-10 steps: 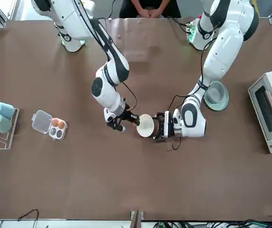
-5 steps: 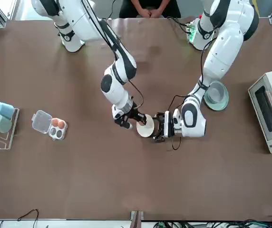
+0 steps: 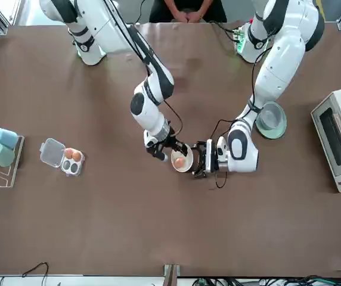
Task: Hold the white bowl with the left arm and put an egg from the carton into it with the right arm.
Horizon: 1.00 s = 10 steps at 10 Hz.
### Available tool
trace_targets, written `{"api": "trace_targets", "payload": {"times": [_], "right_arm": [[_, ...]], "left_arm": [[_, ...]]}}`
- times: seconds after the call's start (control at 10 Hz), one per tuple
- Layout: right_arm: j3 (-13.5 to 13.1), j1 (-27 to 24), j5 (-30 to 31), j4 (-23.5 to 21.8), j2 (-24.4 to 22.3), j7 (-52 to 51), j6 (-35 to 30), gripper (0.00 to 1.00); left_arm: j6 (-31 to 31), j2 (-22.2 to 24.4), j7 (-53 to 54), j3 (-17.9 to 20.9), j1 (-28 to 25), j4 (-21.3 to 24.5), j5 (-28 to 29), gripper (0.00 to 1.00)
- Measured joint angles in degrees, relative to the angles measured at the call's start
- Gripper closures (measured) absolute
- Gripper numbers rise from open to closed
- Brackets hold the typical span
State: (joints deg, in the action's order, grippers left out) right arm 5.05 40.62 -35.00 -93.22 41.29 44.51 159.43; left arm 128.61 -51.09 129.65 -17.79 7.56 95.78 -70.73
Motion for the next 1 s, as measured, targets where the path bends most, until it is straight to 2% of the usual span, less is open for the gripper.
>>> {"api": "trace_targets", "payload": {"times": [0.1, 0.3, 0.5, 0.7, 0.9, 1.0], "right_arm": [[-0.06, -0.06, 0.00, 0.14, 0.00, 0.12, 0.01, 0.00], [-0.36, -0.90, 0.12, 0.04, 0.00, -1.91, -0.49, 0.00], [-0.61, -4.10, 0.13, -1.67, -0.16, -13.58, -2.54, 0.00], [-0.89, -10.39, 0.12, -2.63, -1.91, -28.06, -10.37, 0.00], [-1.06, -18.35, 0.44, -3.30, -6.23, -40.24, -19.82, 0.00], [-1.14, -22.38, 2.39, -5.15, -8.53, -46.64, -21.98, 0.00]], "left_arm": [[0.00, 0.00, 0.12, 0.00, -0.05, -0.01, 0.00, 0.01], [-0.04, 0.52, 2.49, 0.01, -0.81, -0.10, 0.00, 0.00], [-0.35, 1.90, 3.18, 0.01, -2.45, -0.11, 0.00, 0.00], [-1.23, 2.80, 3.26, 0.00, -3.43, 0.77, 0.00, 0.00], [-1.82, 3.07, 3.30, 0.00, -3.65, 1.47, 0.00, 0.00], [-2.82, 3.31, 3.21, 0.01, -4.20, 1.50, 0.00, 0.00]]}}
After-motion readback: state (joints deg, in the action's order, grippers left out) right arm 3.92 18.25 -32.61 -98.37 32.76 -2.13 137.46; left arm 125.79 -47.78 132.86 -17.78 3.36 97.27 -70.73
